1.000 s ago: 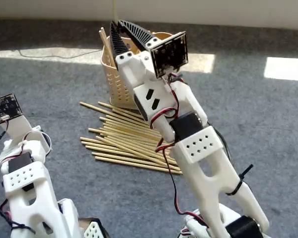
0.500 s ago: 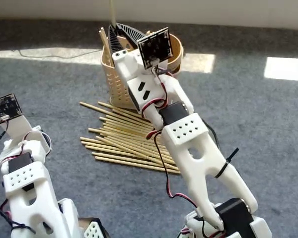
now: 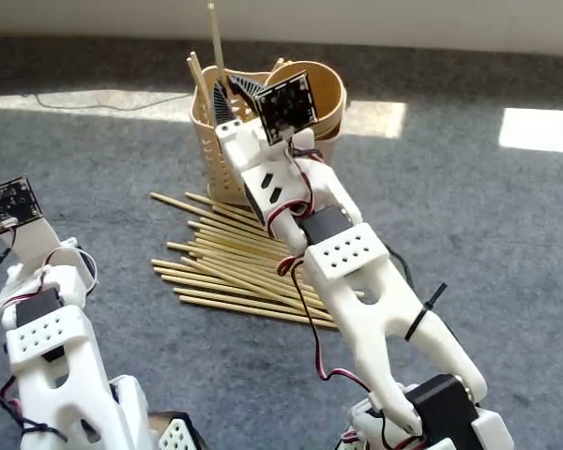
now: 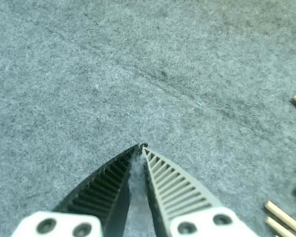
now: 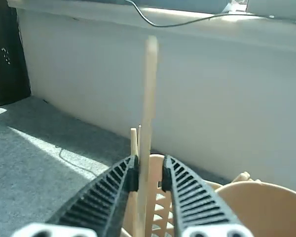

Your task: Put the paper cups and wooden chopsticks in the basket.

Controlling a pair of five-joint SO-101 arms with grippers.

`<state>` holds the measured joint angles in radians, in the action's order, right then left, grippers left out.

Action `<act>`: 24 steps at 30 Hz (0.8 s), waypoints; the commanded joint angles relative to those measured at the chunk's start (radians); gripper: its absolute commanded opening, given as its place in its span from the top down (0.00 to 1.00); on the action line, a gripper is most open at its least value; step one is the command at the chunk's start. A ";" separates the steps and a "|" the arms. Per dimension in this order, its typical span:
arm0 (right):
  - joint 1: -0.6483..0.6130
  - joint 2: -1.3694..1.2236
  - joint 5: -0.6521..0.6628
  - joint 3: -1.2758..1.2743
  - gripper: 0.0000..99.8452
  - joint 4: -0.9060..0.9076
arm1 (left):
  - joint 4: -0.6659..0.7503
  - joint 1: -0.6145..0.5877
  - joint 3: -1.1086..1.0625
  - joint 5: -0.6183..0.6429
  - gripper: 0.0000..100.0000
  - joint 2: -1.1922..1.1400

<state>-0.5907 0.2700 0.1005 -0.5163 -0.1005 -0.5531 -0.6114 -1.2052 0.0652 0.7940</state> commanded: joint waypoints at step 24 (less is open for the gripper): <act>-0.007 0.513 -0.003 -0.064 1.00 0.610 | 0.035 0.016 0.001 -0.006 0.99 0.019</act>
<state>-0.5907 0.6874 0.1005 -0.5577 0.4273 -0.5347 -0.6114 -1.2114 0.0652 0.7940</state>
